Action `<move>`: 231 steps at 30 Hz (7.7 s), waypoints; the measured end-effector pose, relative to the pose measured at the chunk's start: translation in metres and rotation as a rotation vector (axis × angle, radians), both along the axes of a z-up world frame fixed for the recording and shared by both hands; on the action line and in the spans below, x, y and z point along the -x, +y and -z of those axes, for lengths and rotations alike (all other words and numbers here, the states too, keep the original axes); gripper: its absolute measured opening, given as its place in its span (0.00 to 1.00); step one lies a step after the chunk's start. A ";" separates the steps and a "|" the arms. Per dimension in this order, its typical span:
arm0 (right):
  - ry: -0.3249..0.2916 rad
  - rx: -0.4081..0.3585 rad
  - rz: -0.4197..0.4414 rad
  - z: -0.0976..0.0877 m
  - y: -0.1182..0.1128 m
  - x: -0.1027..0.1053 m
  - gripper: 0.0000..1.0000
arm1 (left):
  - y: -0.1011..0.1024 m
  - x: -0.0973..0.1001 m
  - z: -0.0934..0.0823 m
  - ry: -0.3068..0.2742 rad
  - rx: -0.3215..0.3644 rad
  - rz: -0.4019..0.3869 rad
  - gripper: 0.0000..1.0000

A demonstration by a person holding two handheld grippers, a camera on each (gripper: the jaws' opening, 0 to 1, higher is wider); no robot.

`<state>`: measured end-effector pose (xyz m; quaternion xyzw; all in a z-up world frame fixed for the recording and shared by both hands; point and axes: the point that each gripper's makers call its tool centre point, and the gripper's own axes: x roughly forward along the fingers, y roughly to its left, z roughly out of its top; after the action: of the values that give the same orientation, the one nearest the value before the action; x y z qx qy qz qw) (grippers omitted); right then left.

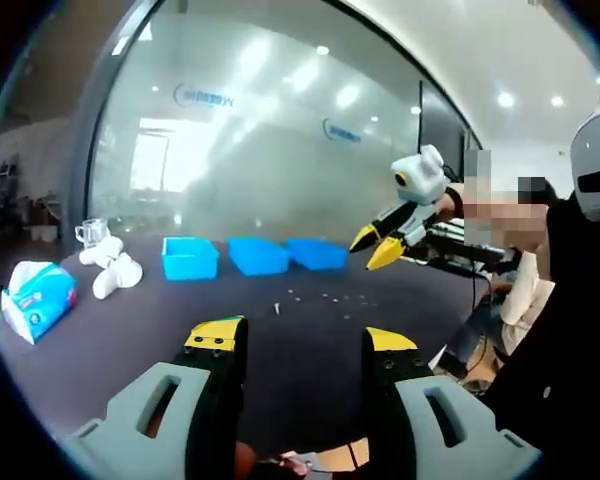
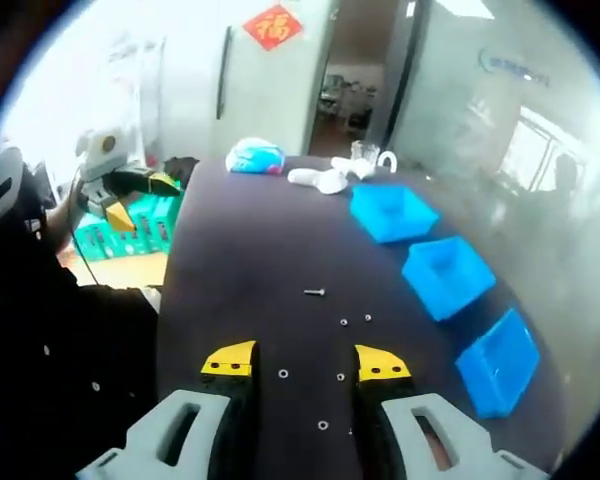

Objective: Sort the screws, nuts, and washers into the corresponding bins

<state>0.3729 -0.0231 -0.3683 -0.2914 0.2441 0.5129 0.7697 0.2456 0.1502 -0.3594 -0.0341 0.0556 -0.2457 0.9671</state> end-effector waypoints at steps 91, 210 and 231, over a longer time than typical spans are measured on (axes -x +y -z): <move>0.232 0.134 -0.005 0.095 0.096 -0.048 0.11 | 0.011 -0.002 0.012 0.068 0.020 -0.051 0.43; -0.291 -0.662 0.685 -0.050 -0.120 -0.095 0.30 | 0.021 -0.018 -0.017 -0.014 0.047 -0.128 0.43; -0.352 -0.608 0.673 -0.007 -0.172 0.039 0.37 | 0.011 -0.027 -0.015 -0.008 0.005 -0.057 0.45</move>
<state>0.3335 -0.1948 -0.3615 -0.0405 0.0300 0.2264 0.9727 0.2721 0.1614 -0.3447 -0.0372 0.0502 -0.2184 0.9738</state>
